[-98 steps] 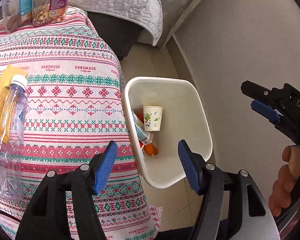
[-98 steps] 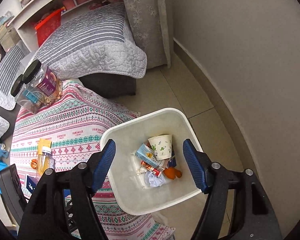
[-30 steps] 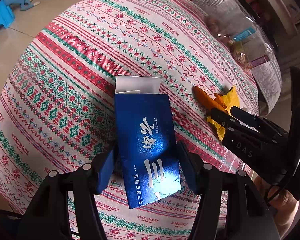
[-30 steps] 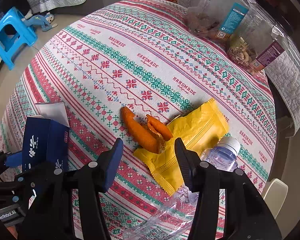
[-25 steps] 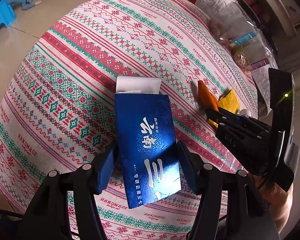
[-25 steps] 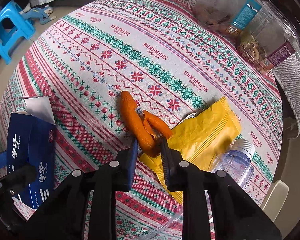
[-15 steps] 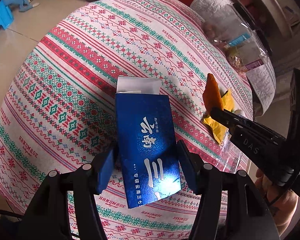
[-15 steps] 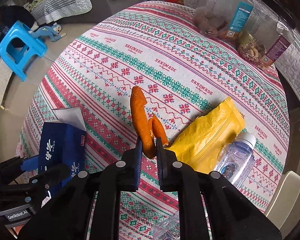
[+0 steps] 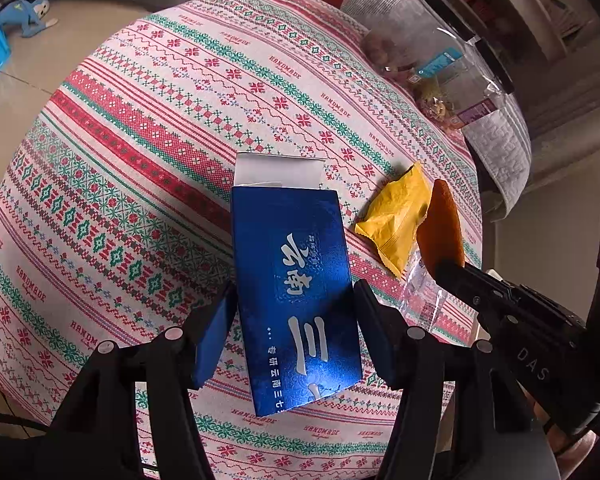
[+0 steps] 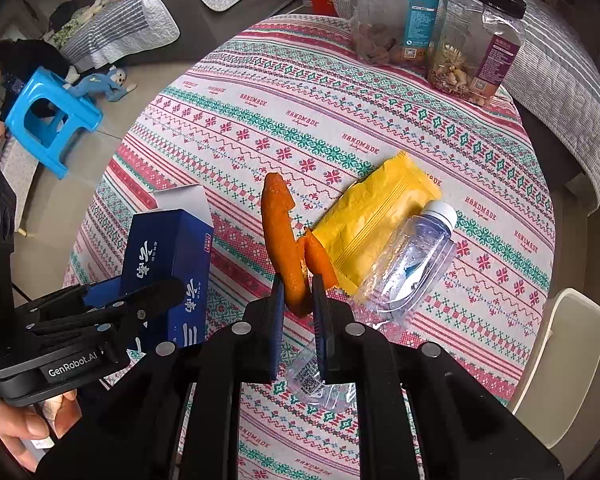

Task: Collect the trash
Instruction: 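Carry the blue box and orange carrot over the white bin and open both tools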

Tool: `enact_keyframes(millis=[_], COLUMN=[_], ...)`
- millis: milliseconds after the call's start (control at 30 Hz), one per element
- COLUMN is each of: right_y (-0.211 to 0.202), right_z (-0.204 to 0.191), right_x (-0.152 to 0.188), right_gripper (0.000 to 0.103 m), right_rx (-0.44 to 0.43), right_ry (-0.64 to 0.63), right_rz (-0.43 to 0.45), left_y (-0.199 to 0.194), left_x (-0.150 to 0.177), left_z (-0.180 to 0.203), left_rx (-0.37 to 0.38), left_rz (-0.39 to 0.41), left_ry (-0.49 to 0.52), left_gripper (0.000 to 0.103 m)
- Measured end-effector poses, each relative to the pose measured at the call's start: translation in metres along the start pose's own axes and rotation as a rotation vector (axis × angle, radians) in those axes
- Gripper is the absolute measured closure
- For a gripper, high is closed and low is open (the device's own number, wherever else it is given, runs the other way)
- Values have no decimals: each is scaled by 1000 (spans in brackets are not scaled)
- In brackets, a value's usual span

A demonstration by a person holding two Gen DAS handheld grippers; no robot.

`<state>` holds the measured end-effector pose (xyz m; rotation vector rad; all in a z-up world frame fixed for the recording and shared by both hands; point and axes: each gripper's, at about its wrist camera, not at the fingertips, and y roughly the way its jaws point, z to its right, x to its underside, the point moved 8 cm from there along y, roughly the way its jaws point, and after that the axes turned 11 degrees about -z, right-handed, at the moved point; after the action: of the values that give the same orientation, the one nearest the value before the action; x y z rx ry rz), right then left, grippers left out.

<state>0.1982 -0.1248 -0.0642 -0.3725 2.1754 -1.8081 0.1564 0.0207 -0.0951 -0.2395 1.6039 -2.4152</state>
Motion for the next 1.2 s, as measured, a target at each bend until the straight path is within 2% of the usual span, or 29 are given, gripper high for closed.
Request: enact_keyframes(millis=[667,833,933,1033,1200], right_y=[-84,-103,-110,-112,-113], right_z=[125,174,206,243,284], right_x=[81,98,111,127,150], right_gripper=[90,90,89,89,87], right_rx=[48,64,78,124,145], right_ry=[225,329,407,508,612], right_rz=[150,194,206,195,184], left_y=[5,14,28,48,92], left_x=[57,75,87,100,121], left_z=[140,190,225,265,325], left_rx=[-27,64,80,114,154], left_rz=[-9,-57,-80,-113,-185], left_ry=[295,336,374,426,493], left_gripper=[44,44,44,44,42])
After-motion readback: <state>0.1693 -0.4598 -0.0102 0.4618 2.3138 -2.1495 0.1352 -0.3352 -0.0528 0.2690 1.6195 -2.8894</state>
